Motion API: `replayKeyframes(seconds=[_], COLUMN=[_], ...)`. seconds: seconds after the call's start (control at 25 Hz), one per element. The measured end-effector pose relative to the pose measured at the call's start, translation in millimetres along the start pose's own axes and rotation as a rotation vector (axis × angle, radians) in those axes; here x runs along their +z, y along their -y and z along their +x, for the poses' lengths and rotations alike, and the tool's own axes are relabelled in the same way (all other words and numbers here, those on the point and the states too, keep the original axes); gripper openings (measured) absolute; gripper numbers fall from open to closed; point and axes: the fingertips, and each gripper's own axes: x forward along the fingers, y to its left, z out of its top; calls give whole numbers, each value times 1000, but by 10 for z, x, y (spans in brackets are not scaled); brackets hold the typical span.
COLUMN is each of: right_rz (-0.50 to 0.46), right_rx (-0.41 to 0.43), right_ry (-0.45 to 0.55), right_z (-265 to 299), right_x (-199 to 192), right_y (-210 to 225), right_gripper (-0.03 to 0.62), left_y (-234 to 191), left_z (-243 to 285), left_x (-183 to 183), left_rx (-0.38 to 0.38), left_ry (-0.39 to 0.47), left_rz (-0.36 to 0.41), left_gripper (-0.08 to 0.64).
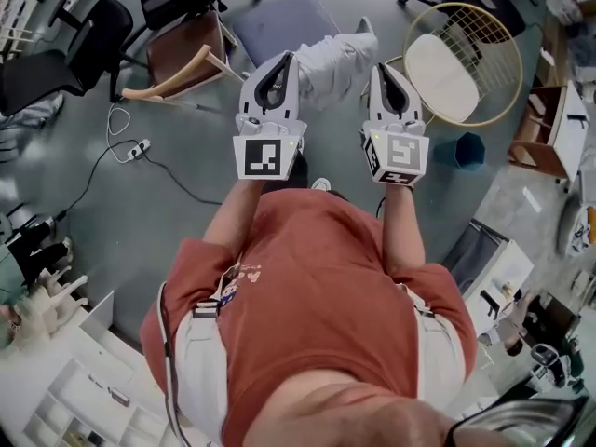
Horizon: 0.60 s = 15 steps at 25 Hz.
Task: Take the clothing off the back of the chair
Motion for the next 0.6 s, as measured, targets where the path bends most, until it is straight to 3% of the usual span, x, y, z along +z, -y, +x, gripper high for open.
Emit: replayKeyframes(seconds=[0.28, 0.6], right_rz=[-24, -89], right_rx=[56, 224], right_ry=[-112, -285], right_z=[403, 756], right_x=[-406, -927], right_y=[-132, -338], right_gripper=[44, 253], left_y=[-184, -316], left_z=[224, 443], left_x=[-401, -663], left_rx=[-19, -46], left_ry=[-44, -95], left_rz=[-44, -78], left_gripper=[14, 14])
